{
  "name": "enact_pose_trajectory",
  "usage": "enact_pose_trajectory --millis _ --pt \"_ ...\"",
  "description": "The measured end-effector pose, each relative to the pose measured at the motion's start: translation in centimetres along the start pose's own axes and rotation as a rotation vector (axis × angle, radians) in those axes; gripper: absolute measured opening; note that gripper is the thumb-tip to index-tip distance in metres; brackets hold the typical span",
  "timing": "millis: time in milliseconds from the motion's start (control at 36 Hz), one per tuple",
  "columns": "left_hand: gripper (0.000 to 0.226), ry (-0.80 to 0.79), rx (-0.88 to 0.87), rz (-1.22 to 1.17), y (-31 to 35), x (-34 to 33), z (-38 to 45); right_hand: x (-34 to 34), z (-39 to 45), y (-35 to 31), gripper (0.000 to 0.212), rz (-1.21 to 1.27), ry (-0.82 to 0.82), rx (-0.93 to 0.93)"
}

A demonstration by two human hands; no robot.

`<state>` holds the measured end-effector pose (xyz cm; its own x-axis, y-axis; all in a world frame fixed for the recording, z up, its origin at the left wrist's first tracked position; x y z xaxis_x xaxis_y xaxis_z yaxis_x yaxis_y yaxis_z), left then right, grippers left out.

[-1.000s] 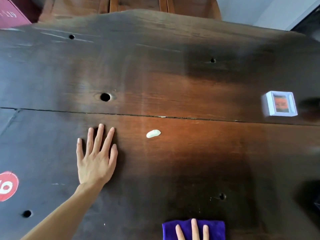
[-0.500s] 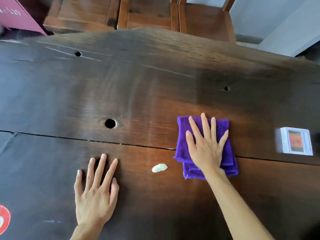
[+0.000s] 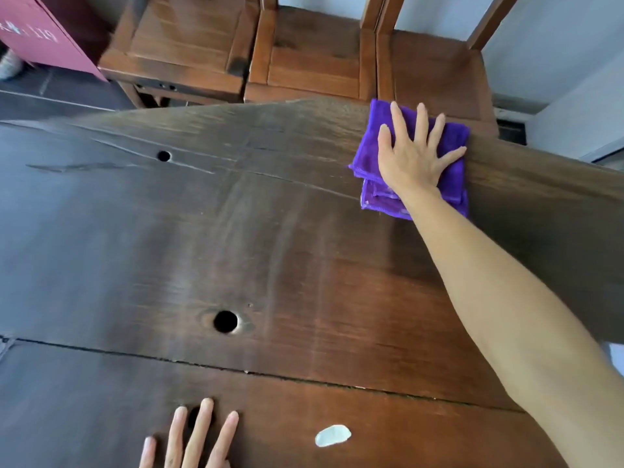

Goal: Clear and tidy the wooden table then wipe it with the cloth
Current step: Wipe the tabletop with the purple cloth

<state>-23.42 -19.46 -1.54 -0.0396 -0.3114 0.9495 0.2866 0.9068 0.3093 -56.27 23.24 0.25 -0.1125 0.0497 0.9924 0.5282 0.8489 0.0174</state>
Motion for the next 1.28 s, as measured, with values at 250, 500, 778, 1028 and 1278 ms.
enact_pose_trajectory --millis 250,500,778,1028,1278 --pt "0.044 0.027 0.013 0.037 0.2 0.5 0.1 1.1 3.8 -2.8 0.055 0.038 -0.003 -0.016" --pt "0.059 0.108 0.05 0.074 0.8 0.8 -1.0 -0.4 -3.9 -3.8 0.057 0.008 0.018 0.048" --pt "0.06 -0.047 0.061 0.029 0.2 0.7 -2.3 -3.2 -18.0 -3.9 0.056 -0.001 0.01 0.111" --pt "0.061 -0.198 0.069 0.012 -0.1 -0.1 -2.8 -4.7 -29.8 -3.2 0.056 -0.022 -0.028 0.165" --pt "0.06 -0.195 0.058 0.001 -0.2 -0.4 -3.0 -6.4 -42.3 -1.5 0.063 -0.039 -0.111 0.221"
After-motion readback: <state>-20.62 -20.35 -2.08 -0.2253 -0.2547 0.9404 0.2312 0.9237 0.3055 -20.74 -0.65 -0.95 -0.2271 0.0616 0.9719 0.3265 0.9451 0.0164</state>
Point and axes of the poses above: each hand's wrist, its own z-axis towards the middle knuckle, its own x-axis out of the back of the hand, y = z × x, the point moved 7 cm from there along z, towards the middle knuckle, and after that the axes turned 9 degrees about -z, right-handed, at the moved point
